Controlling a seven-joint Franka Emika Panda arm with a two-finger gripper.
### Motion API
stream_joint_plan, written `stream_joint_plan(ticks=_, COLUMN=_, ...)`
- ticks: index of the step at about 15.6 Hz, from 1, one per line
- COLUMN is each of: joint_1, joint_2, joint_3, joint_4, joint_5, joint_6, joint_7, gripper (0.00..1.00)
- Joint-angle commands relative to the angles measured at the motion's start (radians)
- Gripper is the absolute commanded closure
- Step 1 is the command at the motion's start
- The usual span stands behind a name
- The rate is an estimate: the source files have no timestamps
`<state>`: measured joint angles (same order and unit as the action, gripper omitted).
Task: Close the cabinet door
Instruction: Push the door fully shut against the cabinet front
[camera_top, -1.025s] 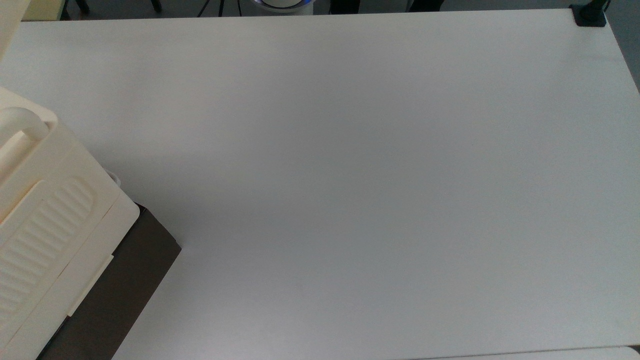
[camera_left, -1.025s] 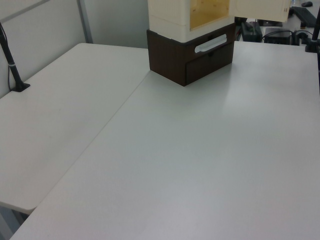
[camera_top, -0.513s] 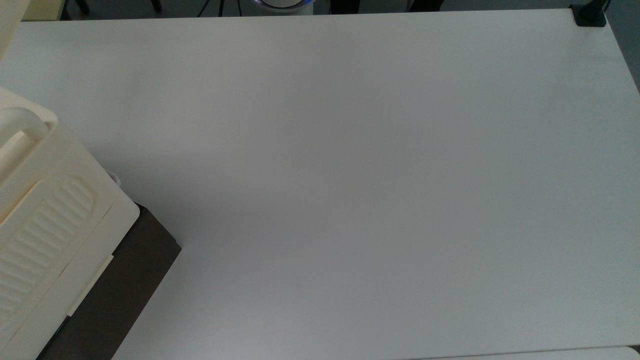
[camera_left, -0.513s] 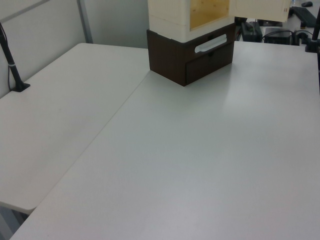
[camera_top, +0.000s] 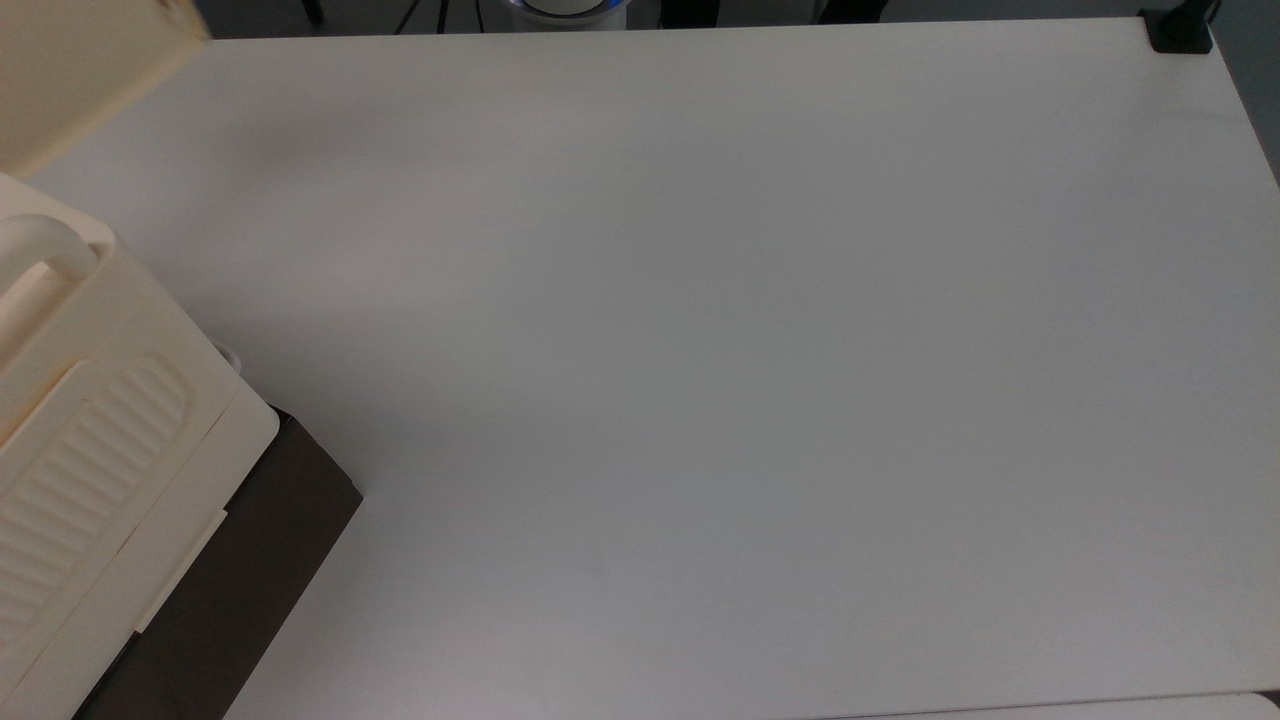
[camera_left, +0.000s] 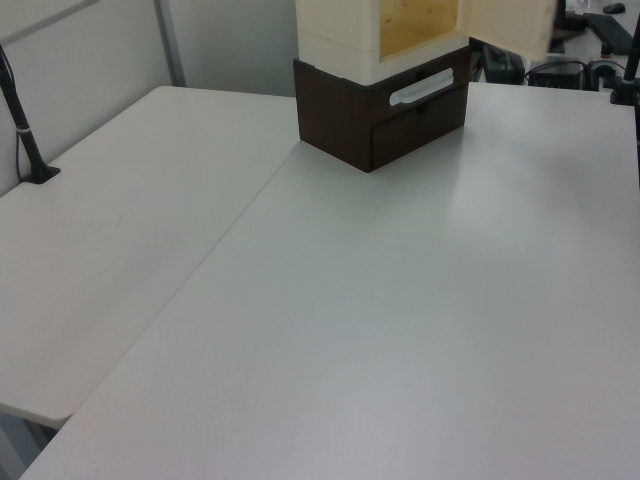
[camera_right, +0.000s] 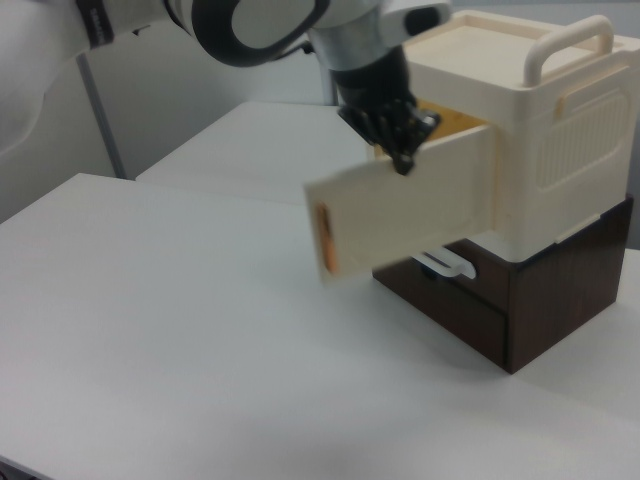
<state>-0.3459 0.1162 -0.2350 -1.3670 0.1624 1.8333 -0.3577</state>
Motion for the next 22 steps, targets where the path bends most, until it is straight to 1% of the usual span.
stream_joint_plan(ticks=1, joint_1=0.053, joint_2=0.010, joint_3=-0.007, joint_4=-0.007, joint_5=0.025, joint_6=0.024, joint_7=0.121, gripper=1.00)
stream_joint_plan(ticks=3, joint_1=0.068, joint_2=0.011, joint_3=-0.007, joint_4=-0.010, joint_5=0.026, joint_6=0.084, joint_7=0.131, gripper=1.00)
stream_joint_plan(ticks=7, joint_1=0.070, joint_2=0.036, joint_3=-0.007, joint_4=-0.009, joint_5=0.023, joint_6=0.095, joint_7=0.131, gripper=1.00)
stream_joint_plan(ticks=10, joint_1=0.071, joint_2=0.037, joint_3=-0.006, joint_4=-0.012, joint_5=0.026, joint_6=0.165, joint_7=0.131, gripper=1.00)
stream_joint_plan(ticks=12, joint_1=0.080, joint_2=0.037, joint_3=0.003, joint_4=-0.015, joint_5=0.022, joint_6=0.164, joint_7=0.129, gripper=1.00)
stream_joint_plan(ticks=15, joint_1=0.125, joint_2=0.036, joint_3=0.013, joint_4=-0.027, joint_5=0.009, joint_6=0.141, joint_7=0.141, gripper=1.00)
stream_joint_plan(ticks=16, joint_1=0.146, joint_2=0.036, joint_3=0.014, joint_4=-0.027, joint_5=0.002, joint_6=0.111, joint_7=0.157, gripper=1.00)
stream_joint_plan(ticks=17, joint_1=0.169, joint_2=0.033, joint_3=0.014, joint_4=-0.027, joint_5=-0.026, joint_6=0.075, joint_7=0.167, gripper=1.00)
stream_joint_plan(ticks=19, joint_1=0.234, joint_2=0.030, joint_3=0.016, joint_4=-0.026, joint_5=-0.113, joint_6=-0.006, joint_7=0.190, gripper=1.00)
stream_joint_plan(ticks=20, joint_1=0.261, joint_2=0.025, joint_3=0.038, joint_4=-0.023, joint_5=-0.162, joint_6=-0.072, joint_7=0.219, gripper=1.00)
stream_joint_plan(ticks=22, joint_1=0.265, joint_2=0.013, joint_3=0.092, joint_4=-0.018, joint_5=-0.211, joint_6=-0.162, joint_7=0.233, gripper=1.00)
